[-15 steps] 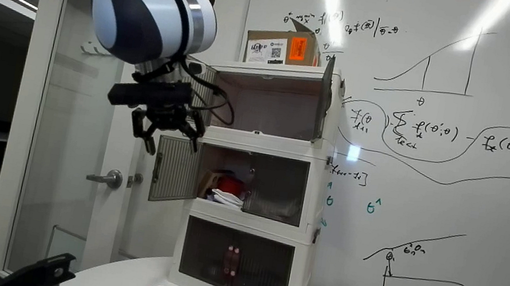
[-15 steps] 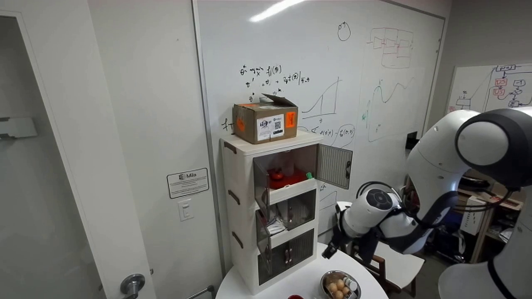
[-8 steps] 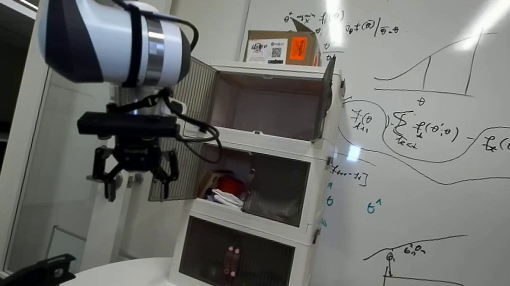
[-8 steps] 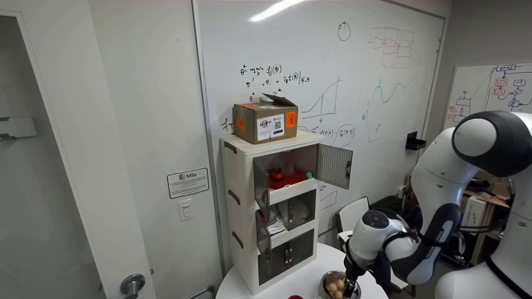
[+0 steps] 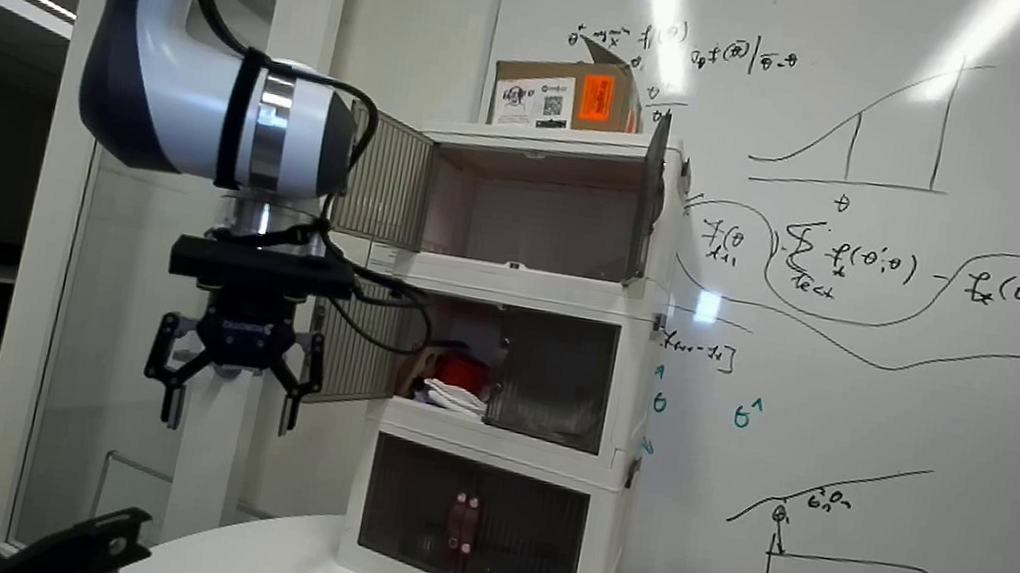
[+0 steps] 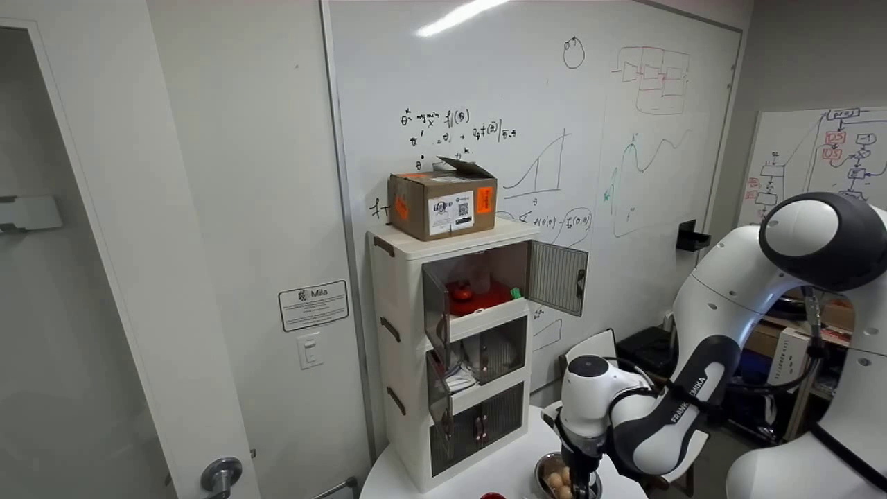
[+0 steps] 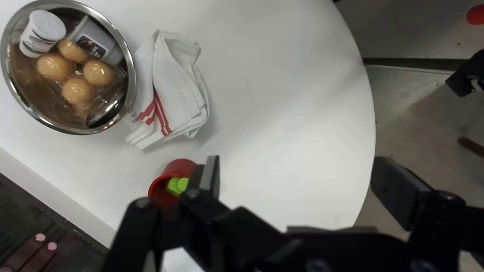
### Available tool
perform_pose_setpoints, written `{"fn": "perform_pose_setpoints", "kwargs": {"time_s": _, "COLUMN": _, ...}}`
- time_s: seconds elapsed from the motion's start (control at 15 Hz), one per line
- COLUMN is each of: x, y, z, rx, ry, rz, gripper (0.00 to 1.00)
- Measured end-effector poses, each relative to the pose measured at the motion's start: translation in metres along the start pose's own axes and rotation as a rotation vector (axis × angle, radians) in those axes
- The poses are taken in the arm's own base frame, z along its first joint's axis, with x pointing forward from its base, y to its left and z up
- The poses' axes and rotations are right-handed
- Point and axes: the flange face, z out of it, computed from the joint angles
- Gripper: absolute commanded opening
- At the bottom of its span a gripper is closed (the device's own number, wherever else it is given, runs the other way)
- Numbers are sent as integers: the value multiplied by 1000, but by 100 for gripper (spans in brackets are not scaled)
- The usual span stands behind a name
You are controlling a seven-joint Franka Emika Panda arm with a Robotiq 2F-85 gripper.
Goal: Open the door to the top compartment
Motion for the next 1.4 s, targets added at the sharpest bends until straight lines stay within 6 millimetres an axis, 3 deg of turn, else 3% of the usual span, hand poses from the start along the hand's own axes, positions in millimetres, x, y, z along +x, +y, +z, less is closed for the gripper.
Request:
{"fn": "perform_pose_setpoints", "kwargs": {"time_s": 0.4, "x": 0, "y": 3, "z": 4, "rx": 37, "ry": 25, "rz": 23, "gripper": 100}}
{"fn": "perform_pose_setpoints", "kwargs": {"time_s": 0.67, "x": 14, "y": -6, "z": -1, "rx": 148, "ry": 2, "rz": 76, "gripper": 100}}
{"fn": "perform_pose_setpoints", "kwargs": {"time_s": 0.87, "x": 22, "y": 9, "z": -25, "rx": 221, "ry": -9, "rz": 185, "gripper": 100}}
{"fn": "perform_pose_setpoints", "kwargs": {"time_s": 1.2, "x": 23, "y": 61, "z": -81, "rx": 237, "ry": 8, "rz": 400, "gripper": 100}}
{"fn": "perform_pose_setpoints", "kwargs": {"time_s": 1.4, "x": 24, "y": 76, "z": -111, "rx": 210, "ry": 1, "rz": 478, "gripper": 100}}
